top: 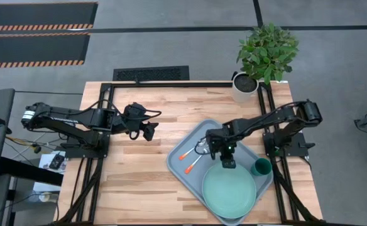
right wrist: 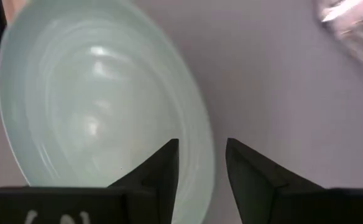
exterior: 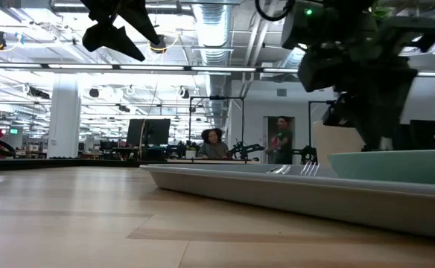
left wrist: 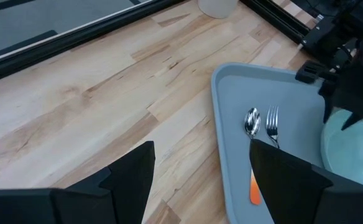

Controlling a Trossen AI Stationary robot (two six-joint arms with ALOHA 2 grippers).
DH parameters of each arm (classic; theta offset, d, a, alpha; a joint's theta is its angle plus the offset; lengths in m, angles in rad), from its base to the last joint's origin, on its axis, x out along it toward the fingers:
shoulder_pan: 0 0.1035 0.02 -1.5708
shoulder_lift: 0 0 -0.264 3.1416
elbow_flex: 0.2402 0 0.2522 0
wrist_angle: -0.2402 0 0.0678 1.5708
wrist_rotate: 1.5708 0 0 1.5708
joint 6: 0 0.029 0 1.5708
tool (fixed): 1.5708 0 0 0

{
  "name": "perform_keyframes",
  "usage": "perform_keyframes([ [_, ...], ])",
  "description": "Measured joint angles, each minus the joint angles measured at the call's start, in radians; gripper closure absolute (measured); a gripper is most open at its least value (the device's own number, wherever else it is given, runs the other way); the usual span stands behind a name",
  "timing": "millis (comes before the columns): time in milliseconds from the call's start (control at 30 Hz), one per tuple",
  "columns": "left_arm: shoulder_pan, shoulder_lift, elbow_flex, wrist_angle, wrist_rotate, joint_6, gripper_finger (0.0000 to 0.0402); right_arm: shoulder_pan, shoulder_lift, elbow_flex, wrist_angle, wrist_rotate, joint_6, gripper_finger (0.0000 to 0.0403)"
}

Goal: Pick and place plate/cup/fork/spoon on tray
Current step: Put the blue plate on the blue tray to the right of the orange fork, then return to Home Position

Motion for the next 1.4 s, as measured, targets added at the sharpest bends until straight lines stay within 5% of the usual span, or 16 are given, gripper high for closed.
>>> perform_keyframes([
  [300, 0.000, 0.000, 0.000, -0.002, 0.002, 0.000, 0.0152, -0.129, 0.000, 0.116, -0.033, 0.002, -0.024, 0.0247],
  [500, 0.000, 0.000, 0.000, -0.013, 0.001, 0.000, 0.0152, -0.194, 0.000, 0.151, 0.003, 0.102, -0.051, 0.0264],
  [800, 0.000, 0.000, 0.000, -0.024, -0.032, -0.003, 0.0152, -0.216, 0.002, 0.151, 0.000, 0.197, -0.128, 0.0280],
  [967, 0.000, 0.000, 0.000, -0.022, -0.030, 0.003, 0.0152, -0.218, 0.001, 0.156, 0.026, 0.165, -0.103, 0.0282],
  [1133, 0.035, -0.008, 0.000, 0.032, 0.080, 0.044, 0.0152, -0.225, -0.012, 0.295, -0.011, 0.056, -0.071, 0.0280],
  [1400, 0.103, -0.045, 0.001, 0.143, 0.279, 0.085, 0.0152, -0.221, -0.068, 0.568, -0.115, 0.053, -0.113, 0.0282],
])
